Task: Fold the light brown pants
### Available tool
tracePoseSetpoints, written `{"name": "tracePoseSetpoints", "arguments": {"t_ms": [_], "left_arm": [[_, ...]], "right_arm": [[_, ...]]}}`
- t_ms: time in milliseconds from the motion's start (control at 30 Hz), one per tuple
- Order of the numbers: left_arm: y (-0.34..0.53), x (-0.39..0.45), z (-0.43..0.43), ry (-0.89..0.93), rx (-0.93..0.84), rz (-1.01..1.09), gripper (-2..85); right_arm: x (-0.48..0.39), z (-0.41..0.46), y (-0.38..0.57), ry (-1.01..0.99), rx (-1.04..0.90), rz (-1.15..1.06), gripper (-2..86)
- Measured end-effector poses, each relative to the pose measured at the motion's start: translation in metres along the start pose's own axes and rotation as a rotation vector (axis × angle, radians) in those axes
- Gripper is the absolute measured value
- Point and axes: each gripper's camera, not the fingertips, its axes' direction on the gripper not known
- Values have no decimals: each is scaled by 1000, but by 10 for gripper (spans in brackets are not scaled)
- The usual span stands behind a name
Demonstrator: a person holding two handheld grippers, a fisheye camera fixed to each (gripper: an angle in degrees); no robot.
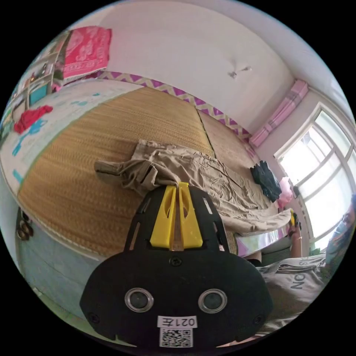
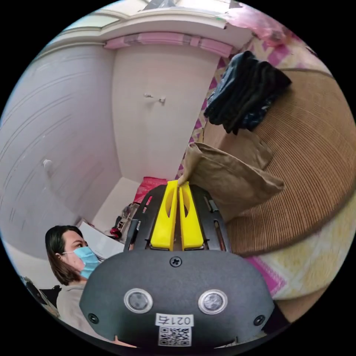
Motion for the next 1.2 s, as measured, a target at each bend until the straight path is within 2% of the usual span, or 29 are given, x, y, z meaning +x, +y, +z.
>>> {"name": "tracePoseSetpoints", "arguments": {"t_ms": [100, 267, 367, 467, 600, 667, 833, 933, 1000, 1067, 1100, 1167, 1200], "left_arm": [[-100, 9, 45, -15, -109, 17, -10], [-238, 14, 181, -116, -326, 19, -10], [-267, 3, 261, -154, -433, -19, -9], [-271, -5, 301, -184, -457, -6, -8], [-268, -19, 291, -86, -390, 42, 0], [-261, -37, 265, 25, -301, 26, 13], [-232, -43, 214, 149, -53, -11, 48], [-214, -11, 203, 77, 38, 63, 58], [-204, 15, 203, -1, 65, 123, 65], [-191, 39, 193, -192, 158, 118, 67], [-189, 42, 192, -221, 174, 118, 67], [-187, 41, 188, -343, 210, 94, 66], [-187, 40, 187, -341, 215, 99, 65]], "right_arm": [[13, 56, -73, 80, -73, 7, -8], [64, 142, -156, 242, -166, 79, -7], [102, 185, -179, 329, -224, 152, -6], [120, 203, -186, 302, -226, 164, -1], [99, 190, -189, 206, -173, 44, 38], [77, 174, -187, 193, -118, -34, 54], [9, 174, -170, 387, -139, -308, 61], [-27, 220, -149, 552, -338, -551, 45], [-38, 267, -122, 736, -553, -695, 20], [-32, 291, -106, 870, -675, -726, 9], [-26, 300, -94, 950, -732, -773, 5], [-34, 296, -88, 988, -692, -808, -1], [-39, 295, -88, 1011, -700, -793, -3]]}}
